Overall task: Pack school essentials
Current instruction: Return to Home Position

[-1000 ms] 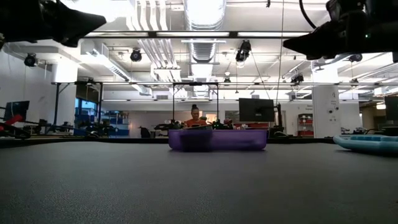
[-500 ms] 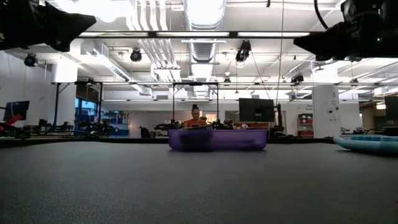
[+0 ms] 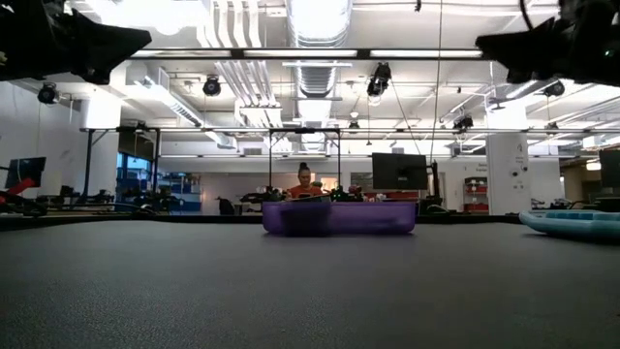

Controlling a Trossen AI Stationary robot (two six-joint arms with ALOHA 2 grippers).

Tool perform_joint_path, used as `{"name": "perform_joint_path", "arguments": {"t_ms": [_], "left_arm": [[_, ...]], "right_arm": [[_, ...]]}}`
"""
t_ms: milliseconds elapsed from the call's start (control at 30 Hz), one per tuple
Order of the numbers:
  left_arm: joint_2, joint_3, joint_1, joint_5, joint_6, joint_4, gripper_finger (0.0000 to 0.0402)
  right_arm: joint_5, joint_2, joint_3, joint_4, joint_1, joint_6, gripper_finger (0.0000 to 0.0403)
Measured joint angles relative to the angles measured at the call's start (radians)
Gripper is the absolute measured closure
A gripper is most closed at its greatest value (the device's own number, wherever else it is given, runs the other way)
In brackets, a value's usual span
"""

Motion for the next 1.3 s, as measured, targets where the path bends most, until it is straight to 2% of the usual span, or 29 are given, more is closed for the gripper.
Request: {"name": "perform_joint_path", "arguments": {"t_ms": [600,867,1000,1300], "left_arm": [[-0.009,-0.002,0.0,0.0,-0.02,-0.01,0.0389],[-0.007,-0.002,0.0,-0.014,-0.012,-0.023,0.0389],[-0.003,-0.002,0.0,-0.03,-0.012,-0.025,0.0389],[-0.003,-0.002,0.0,-0.031,-0.012,-0.024,0.0389]], "right_arm": [[-0.002,-0.234,-0.001,-0.143,0.0,-0.004,0.0394],[-0.002,-0.224,0.0,-0.206,0.0,-0.001,0.0394],[-0.002,-0.223,0.0,-0.272,0.0,0.054,0.0394],[-0.001,-0.223,0.0,-0.27,0.0,0.152,0.0394]]}}
